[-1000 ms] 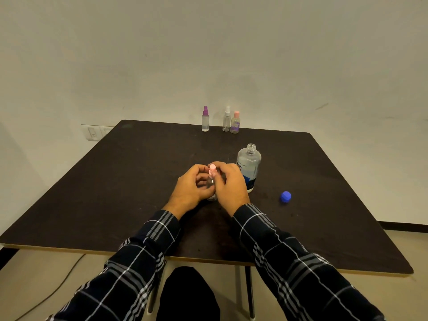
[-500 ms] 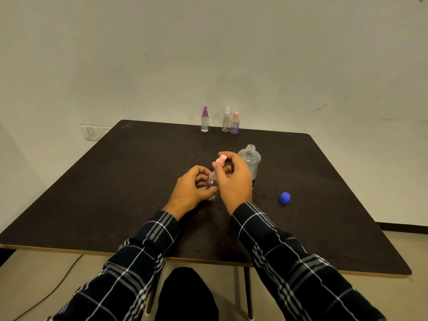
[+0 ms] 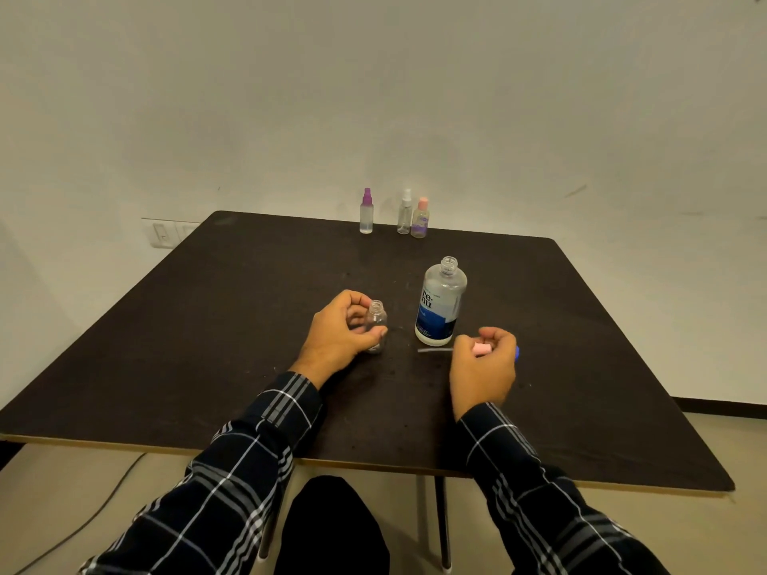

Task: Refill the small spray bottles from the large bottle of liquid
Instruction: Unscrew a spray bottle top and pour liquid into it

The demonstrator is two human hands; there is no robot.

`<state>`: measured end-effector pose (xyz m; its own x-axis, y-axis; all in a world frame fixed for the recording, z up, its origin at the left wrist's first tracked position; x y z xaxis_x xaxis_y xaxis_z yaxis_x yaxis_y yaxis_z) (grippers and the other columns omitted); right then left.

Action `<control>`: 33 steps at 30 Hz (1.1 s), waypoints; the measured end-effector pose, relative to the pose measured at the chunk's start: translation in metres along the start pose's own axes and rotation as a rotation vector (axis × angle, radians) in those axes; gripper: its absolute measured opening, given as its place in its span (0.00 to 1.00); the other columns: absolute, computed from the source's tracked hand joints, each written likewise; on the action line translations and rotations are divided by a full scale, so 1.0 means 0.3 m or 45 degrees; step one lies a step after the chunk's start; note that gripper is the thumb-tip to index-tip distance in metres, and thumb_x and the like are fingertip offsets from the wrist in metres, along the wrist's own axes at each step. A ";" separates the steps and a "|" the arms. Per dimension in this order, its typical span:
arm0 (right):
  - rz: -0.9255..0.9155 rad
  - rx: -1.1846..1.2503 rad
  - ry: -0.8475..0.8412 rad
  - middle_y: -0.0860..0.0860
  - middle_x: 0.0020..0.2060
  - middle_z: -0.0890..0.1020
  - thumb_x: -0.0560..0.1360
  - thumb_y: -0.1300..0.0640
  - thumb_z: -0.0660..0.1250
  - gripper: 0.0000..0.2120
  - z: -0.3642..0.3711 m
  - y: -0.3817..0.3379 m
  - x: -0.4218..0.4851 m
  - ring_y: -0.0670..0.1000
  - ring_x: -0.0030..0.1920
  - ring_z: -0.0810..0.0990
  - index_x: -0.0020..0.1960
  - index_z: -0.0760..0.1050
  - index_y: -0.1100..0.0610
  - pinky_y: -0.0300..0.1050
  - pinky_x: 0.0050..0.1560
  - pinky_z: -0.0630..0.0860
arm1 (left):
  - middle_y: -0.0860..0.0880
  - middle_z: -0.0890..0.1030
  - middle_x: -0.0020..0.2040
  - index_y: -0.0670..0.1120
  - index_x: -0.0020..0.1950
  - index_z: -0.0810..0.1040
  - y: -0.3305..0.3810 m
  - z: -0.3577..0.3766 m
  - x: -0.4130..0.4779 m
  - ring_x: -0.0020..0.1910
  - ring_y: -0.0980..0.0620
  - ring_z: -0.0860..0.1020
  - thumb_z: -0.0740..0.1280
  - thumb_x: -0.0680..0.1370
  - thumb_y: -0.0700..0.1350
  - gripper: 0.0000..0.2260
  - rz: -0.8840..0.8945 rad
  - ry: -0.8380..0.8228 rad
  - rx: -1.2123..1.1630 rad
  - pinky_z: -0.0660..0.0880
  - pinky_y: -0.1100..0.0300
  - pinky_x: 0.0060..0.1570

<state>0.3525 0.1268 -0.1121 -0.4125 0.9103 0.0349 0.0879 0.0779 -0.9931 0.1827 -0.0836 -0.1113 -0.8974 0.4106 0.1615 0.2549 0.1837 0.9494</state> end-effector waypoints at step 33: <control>-0.248 -0.334 -0.375 0.52 0.69 0.73 0.69 0.57 0.79 0.41 0.261 -0.113 0.088 0.54 0.70 0.72 0.74 0.60 0.51 0.53 0.69 0.72 | 0.52 0.86 0.54 0.48 0.59 0.78 -0.012 -0.002 0.010 0.53 0.61 0.84 0.79 0.72 0.39 0.19 -0.023 -0.003 0.026 0.81 0.64 0.55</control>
<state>0.2678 0.1164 -0.0864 -0.6817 0.7166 0.1478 0.1942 0.3719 -0.9077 0.1788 -0.0835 -0.1142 -0.9011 0.4093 0.1433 0.2457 0.2095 0.9465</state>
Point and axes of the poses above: each hand's wrist, its own x-axis towards the middle knuckle, its own z-axis out of the palm, y = z × x, the point moved 10 cm from there along x, towards the middle knuckle
